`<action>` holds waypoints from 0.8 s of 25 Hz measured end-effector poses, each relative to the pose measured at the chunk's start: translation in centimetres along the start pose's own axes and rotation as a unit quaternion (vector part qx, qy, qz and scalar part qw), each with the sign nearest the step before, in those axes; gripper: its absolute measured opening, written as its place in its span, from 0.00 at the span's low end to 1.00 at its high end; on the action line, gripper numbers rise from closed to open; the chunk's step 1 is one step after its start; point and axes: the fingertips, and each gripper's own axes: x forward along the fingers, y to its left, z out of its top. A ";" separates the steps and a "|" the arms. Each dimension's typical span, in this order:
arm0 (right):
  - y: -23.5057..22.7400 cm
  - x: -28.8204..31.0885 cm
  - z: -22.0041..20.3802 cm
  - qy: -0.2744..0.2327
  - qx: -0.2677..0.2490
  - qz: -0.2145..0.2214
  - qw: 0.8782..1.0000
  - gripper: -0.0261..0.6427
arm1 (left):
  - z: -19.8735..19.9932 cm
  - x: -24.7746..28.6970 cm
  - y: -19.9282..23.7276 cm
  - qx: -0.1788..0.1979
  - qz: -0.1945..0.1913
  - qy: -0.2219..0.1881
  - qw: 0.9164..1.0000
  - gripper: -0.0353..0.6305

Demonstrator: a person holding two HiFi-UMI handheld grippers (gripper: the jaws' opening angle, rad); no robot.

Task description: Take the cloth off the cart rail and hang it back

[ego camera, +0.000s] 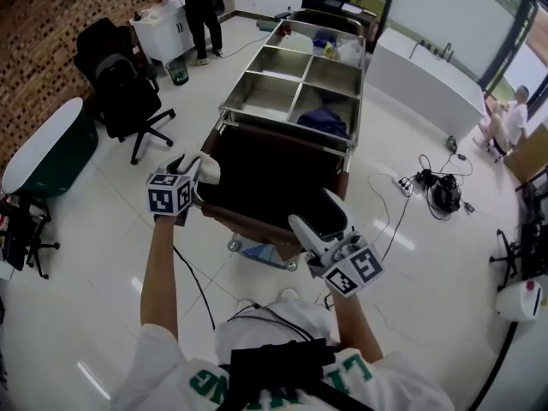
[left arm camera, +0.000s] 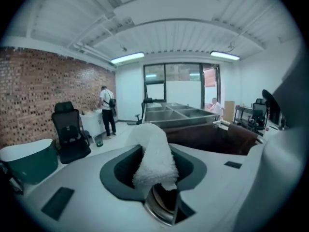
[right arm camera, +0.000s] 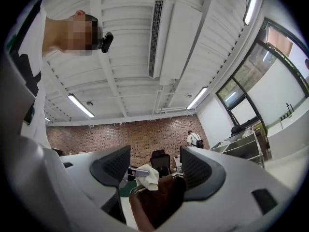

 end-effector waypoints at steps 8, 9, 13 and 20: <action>1.4 2.6 0.8 -0.005 -0.002 0.029 1.000 0.54 | 8.0 -14.3 -3.8 -0.005 0.035 -0.234 0.972 0.22; 1.7 2.8 0.9 -0.006 -0.003 0.033 0.999 0.54 | 8.1 -15.9 -4.5 -0.002 0.039 -0.253 0.967 0.22; 2.8 3.3 1.5 -0.013 -0.007 0.044 0.999 0.54 | 7.2 -20.0 -7.1 -0.002 0.049 -0.282 0.958 0.22; 4.0 2.9 1.7 -0.011 -0.020 0.050 0.999 0.54 | 4.4 -21.8 -9.7 -0.015 0.054 -0.280 0.958 0.22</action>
